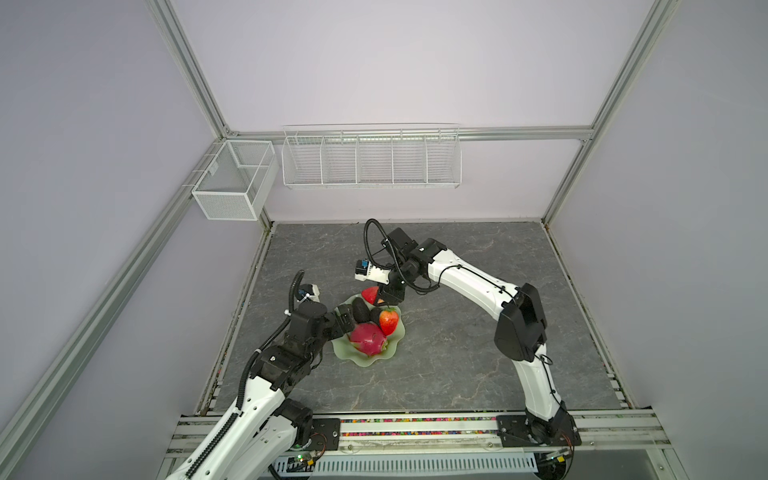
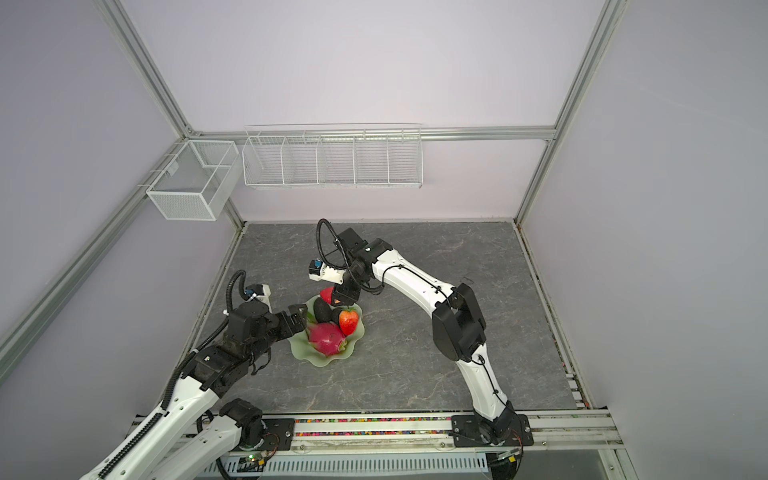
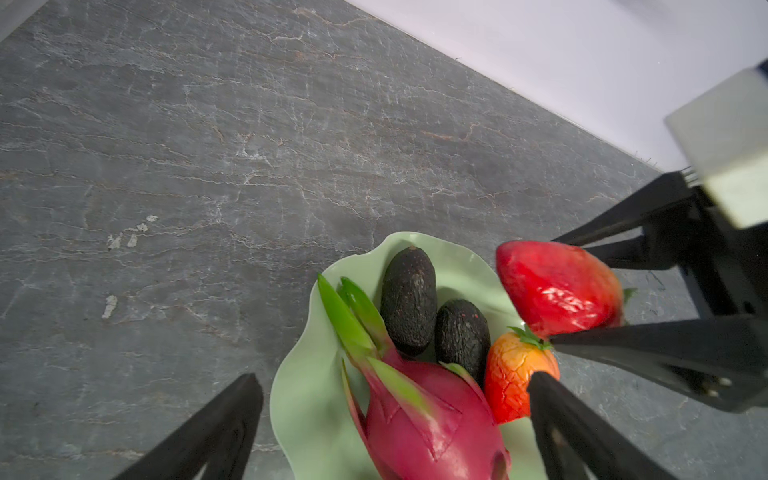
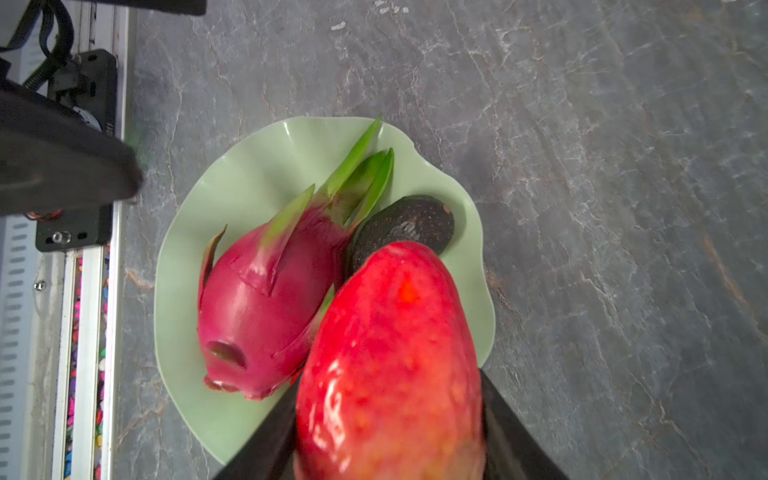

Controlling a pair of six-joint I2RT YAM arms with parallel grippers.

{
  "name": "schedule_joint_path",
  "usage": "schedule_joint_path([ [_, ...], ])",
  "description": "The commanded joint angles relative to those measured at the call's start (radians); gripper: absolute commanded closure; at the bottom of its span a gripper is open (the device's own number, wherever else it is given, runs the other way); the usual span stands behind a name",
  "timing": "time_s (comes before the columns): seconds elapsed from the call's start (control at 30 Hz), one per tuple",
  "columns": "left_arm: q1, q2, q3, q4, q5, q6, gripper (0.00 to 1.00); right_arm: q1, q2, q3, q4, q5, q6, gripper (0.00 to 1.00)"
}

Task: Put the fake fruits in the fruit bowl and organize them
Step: 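Place the red-yellow fruit into the bowl on top of the avocados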

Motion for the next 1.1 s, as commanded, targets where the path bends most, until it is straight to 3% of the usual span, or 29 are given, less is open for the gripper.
schedule_joint_path([
  [0.0,0.007,0.000,-0.014,-0.008,0.007,-0.007,0.01,0.011,0.046,0.073,-0.108,-0.003,-0.081,0.45],
  [0.2,0.008,0.005,-0.023,0.005,0.008,-0.013,0.01,0.036,0.125,0.163,-0.145,0.022,-0.093,0.45],
  [0.67,0.009,-0.031,-0.039,0.014,0.008,-0.005,0.00,0.037,0.189,0.190,-0.110,0.103,-0.098,0.41],
  [1.07,0.010,-0.029,-0.042,0.025,0.018,-0.004,0.00,0.038,0.157,0.198,-0.080,0.128,-0.080,0.13],
])
